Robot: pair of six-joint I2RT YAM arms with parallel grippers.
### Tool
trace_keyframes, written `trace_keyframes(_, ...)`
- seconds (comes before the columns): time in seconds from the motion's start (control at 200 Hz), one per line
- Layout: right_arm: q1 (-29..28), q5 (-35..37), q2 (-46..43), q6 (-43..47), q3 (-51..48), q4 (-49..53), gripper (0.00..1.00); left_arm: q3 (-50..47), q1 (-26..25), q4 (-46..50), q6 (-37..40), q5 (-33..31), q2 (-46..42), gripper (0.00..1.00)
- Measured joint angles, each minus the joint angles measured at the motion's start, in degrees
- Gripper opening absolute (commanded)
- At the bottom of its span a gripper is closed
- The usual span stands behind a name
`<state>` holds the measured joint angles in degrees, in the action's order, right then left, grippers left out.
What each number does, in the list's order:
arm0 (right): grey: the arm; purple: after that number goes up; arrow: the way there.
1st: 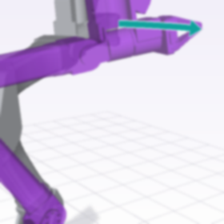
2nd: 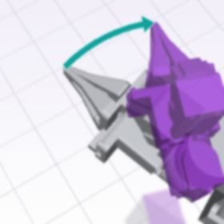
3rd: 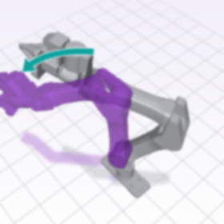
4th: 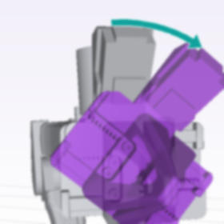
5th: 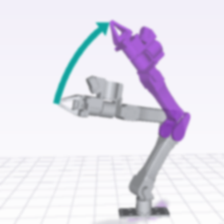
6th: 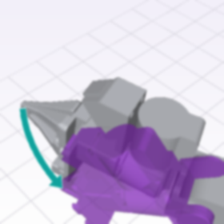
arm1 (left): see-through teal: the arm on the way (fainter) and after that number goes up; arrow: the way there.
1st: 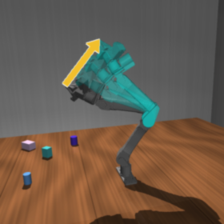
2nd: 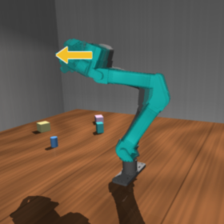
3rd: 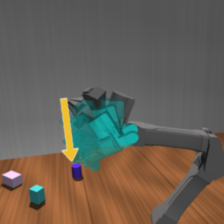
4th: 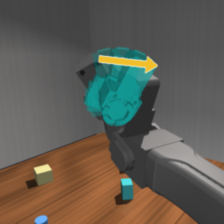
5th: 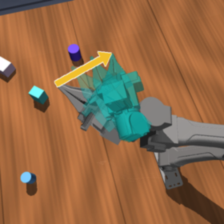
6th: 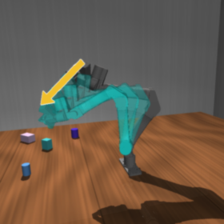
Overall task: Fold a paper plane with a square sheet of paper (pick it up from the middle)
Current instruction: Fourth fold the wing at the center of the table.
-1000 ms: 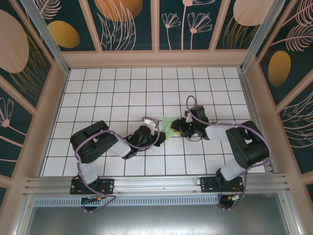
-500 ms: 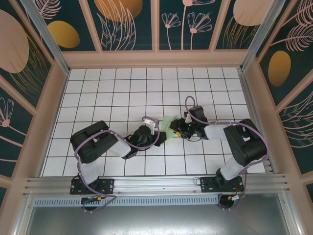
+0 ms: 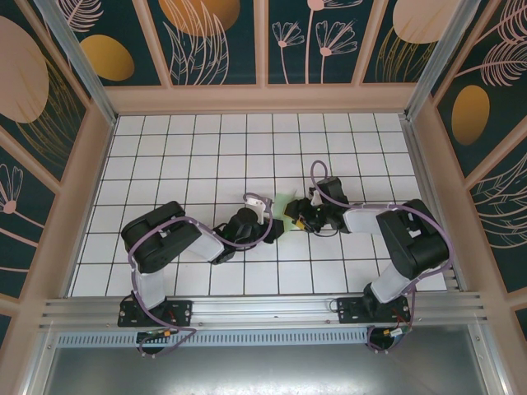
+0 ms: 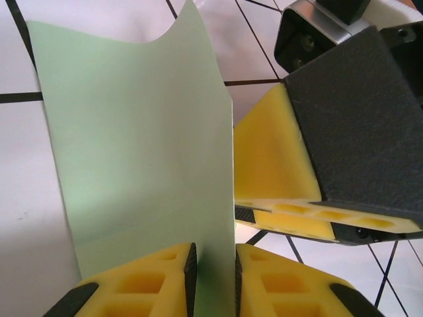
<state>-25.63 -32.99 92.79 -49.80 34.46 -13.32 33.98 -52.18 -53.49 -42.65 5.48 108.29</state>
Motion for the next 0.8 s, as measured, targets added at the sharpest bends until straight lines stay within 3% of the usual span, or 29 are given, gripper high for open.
trace_keyframes(0.31, -0.63, 1.33, 0.52, 0.02, 2.01, 3.3, 0.56, -1.33, 0.0, 3.82, 0.55, -0.9, -6.38, 0.44)
trace_keyframes(0.555, -1.38, 2.71, 0.9, 0.02, 3.78, 6.23, 0.58, -1.95, 0.0, 7.82, -1.38, -4.15, -11.52, 0.49)
trace_keyframes(0.801, -1.92, 3.65, 1.36, 0.46, 4.83, 7.45, 0.58, 3.54, 0.0, 16.9, -2.91, -2.97, -7.91, 0.5)
